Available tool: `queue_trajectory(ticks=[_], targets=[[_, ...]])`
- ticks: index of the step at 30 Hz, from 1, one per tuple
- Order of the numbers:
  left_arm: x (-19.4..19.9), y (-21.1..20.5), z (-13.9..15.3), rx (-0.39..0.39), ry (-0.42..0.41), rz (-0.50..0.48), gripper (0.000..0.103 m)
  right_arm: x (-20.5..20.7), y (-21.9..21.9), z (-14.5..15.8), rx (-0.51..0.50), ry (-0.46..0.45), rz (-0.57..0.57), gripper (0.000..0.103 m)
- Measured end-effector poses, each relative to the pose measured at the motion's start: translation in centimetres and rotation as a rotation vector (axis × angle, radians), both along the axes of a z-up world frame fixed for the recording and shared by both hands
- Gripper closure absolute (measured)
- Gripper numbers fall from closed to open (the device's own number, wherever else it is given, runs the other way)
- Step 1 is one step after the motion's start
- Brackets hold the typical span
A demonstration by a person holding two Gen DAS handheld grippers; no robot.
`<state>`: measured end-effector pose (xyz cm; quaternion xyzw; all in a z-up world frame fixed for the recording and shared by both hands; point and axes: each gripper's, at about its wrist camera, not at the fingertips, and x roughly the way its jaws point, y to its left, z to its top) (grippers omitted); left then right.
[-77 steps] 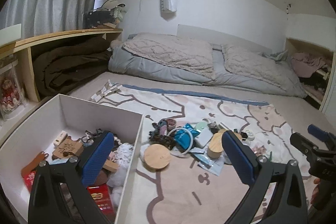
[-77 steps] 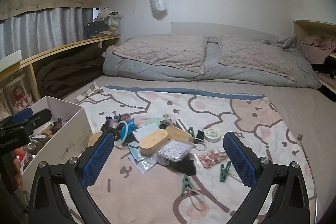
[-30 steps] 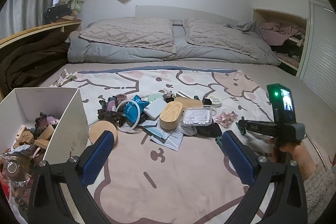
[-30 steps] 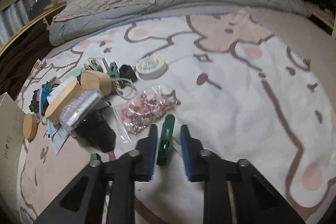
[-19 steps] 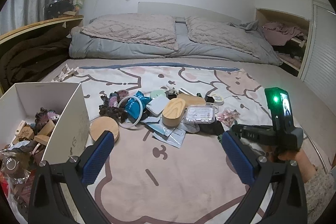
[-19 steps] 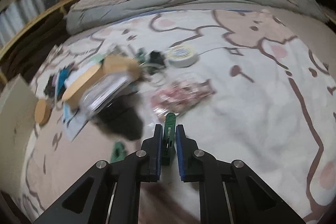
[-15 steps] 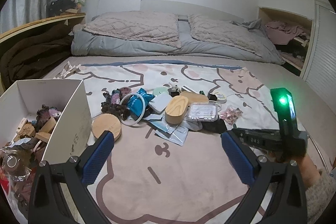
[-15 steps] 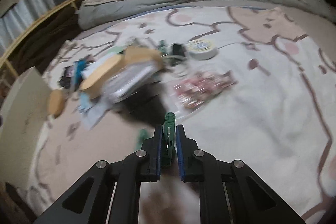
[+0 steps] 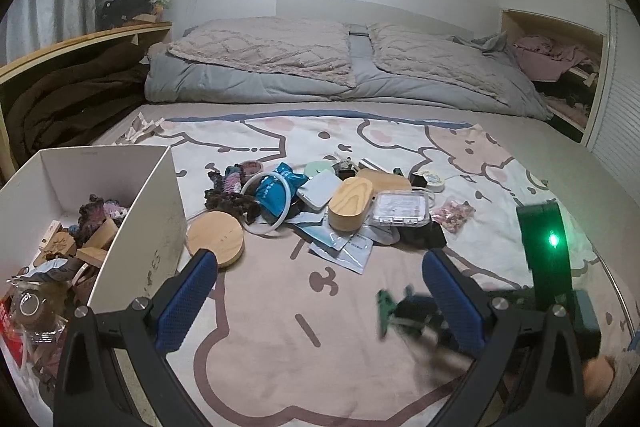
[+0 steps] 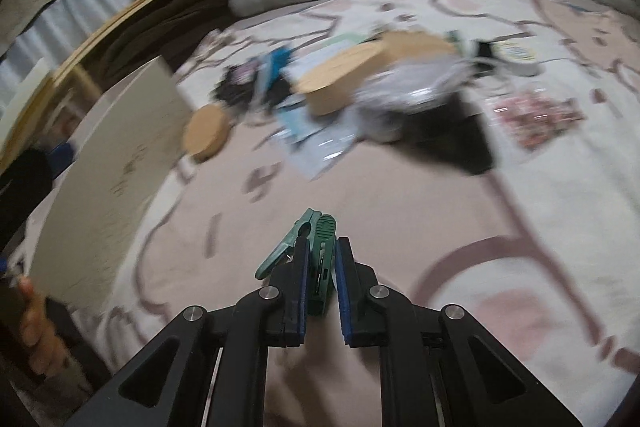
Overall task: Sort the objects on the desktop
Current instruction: 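Lift the green clothespin off the blanket with the right gripper, then grasp a second green clothespin with the left gripper while the right gripper holds its clothespin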
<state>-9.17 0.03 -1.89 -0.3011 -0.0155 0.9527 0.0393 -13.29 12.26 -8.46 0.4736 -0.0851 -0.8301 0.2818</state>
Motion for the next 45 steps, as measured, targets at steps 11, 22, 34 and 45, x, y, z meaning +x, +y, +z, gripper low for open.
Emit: queue_trajectory(ticks=[11, 22, 34, 45], targets=[[-1.2, -0.6, -1.7, 0.001, -0.062, 0.012, 0.000, 1.4, 2.1, 1.5, -0.100, -0.025, -0.044, 0.090], [-2.4, 1.1, -4.8, -0.011, -0.183, -0.023, 0.002, 1.0, 6.7, 0.7, -0.049, -0.061, -0.172, 0.090], [-3.5, 1.4, -7.8, -0.044, -0.277, 0.004, 0.002, 1.7, 7.2, 1.0, 0.086, -0.004, -0.213, 0.038], [-3.7, 2.3, -9.7, 0.004, -0.371, -0.062, 0.030, 2.9, 6.8, 1.8, 0.155, 0.057, -0.196, 0.034]])
